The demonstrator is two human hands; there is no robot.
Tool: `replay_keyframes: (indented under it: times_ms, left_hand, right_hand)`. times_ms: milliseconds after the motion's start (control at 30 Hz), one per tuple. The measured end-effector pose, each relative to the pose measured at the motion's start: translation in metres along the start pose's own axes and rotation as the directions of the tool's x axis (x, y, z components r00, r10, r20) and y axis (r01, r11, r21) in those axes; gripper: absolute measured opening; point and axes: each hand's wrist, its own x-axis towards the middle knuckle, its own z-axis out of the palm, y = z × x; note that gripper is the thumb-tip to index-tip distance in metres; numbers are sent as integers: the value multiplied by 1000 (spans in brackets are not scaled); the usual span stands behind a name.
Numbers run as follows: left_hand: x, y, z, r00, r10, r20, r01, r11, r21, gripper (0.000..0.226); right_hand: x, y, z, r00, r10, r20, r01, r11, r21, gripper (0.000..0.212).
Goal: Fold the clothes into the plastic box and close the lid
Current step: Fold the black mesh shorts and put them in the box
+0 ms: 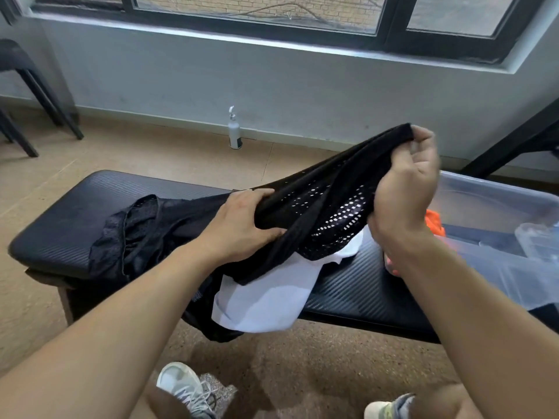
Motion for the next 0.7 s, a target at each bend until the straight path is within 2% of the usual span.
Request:
replay_keyframes:
  times_ms: [100, 167, 200, 267, 333, 367, 400, 433, 467, 500, 533, 600, 633, 667, 700]
  left_hand:
    - [1, 2, -2, 997, 48, -61, -50, 998, -27, 36]
    - [0, 7, -5, 987, 61, -149, -70, 996, -54, 11]
    - [0, 9, -6, 984, 48, -171, -64, 994, -86, 10]
    - [-2, 12, -7, 983, 15, -184, -42, 988, -147, 17]
    - [-4, 15, -9, 982, -2, -188, -34, 982, -188, 23]
    - [-5, 17, -9, 981, -10, -196, -30, 978, -204, 29]
    - [-5, 20, -10, 978, -24, -209, -26, 972, -233, 36]
    - [-5, 22, -11, 974, -41, -225, -20, 965, -261, 42]
    - [-5, 24, -12, 970, -43, -241, -28, 958, -285, 45]
    - [-5, 25, -12, 965, -38, -258, -42, 953, -299, 47]
    - [-6, 28, -13, 963, -26, -268, -60, 950, -307, 48]
    - [-10, 35, -13, 968, 19, -251, -102, 941, -322, 49]
    - [-12, 38, -12, 976, 39, -213, -112, 932, -345, 48]
    - [-14, 40, -12, 988, 46, -146, -98, 920, -379, 45]
    - [-16, 41, -13, 997, 53, -48, -68, 912, -404, 39]
  right_hand:
    - [16, -19, -5, 972, -132, -193, 140, 990, 26, 14]
    - [25, -26, -9, 946, -211, -245, 221, 975, 17, 12]
    - [26, -27, -10, 948, -231, -216, 237, 971, 1, 12]
    - [21, -30, -9, 974, -220, -59, 213, 971, -109, 16]
    - [11, -27, -6, 971, -119, 208, 189, 916, -355, 18]
    - [6, -24, -6, 931, -13, 364, 198, 858, -473, 17]
    - [0, -18, -7, 860, 133, 492, 217, 778, -590, 14]
    - [-5, -10, -9, 770, 303, 561, 240, 677, -695, 9]
    - [-11, -2, -12, 683, 459, 568, 266, 568, -779, 11]
    - [-17, 3, -15, 619, 554, 556, 310, 478, -822, 26]
    - [-22, 10, -18, 589, 586, 557, 360, 427, -830, 44]
    - [-31, 19, -19, 578, 544, 608, 434, 426, -794, 74]
    - [-36, 22, -18, 571, 520, 635, 447, 452, -772, 80]
    - [-39, 29, -18, 560, 523, 643, 431, 479, -765, 75]
    - [-42, 35, -17, 563, 547, 620, 401, 475, -783, 56]
